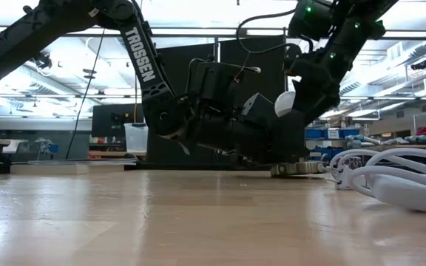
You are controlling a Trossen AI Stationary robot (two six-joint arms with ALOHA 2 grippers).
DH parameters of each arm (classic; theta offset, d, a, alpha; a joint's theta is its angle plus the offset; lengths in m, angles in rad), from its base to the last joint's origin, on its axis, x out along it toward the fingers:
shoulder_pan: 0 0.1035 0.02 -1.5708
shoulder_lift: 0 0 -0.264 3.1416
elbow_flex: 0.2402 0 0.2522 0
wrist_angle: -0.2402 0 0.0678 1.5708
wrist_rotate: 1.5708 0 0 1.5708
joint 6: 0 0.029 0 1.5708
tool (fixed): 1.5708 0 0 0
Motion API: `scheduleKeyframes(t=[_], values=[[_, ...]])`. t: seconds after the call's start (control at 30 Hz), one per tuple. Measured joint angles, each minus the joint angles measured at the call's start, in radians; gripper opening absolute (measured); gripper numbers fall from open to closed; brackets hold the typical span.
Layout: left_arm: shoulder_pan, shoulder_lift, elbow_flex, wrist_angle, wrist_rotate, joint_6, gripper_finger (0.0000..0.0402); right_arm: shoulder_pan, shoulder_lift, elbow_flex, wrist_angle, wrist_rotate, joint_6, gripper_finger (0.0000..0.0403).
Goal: Screw lightbulb
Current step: Remove the white lightbulb from the lamp
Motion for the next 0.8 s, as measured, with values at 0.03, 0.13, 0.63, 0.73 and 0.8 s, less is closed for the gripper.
scheduleKeyframes(t=[0.03, 0.13, 0.63, 0.73, 0.8], values=[[0.000, 0.000, 0.001, 0.001, -0.002, -0.006, 0.0184, -0.008, -0.002, 0.000, -0.003, 0.018, -0.014, 0.0307], [0.003, 0.000, 0.002, 0.003, -0.008, -0.022, 0.0184, -0.042, -0.021, 0.000, -0.015, 0.037, -0.062, 0.0307], [0.000, 0.000, 0.000, 0.000, 0.000, -0.017, 0.0184, -0.084, -0.145, 0.000, -0.171, -0.079, -0.174, 0.0307], [0.000, 0.000, 0.000, 0.000, -0.002, -0.017, 0.0184, -0.079, -0.138, 0.000, -0.127, -0.158, -0.156, 0.0307], [0.000, 0.000, 0.000, 0.000, -0.003, -0.017, 0.0184, -0.074, -0.121, 0.000, -0.128, -0.181, -0.152, 0.0307]])
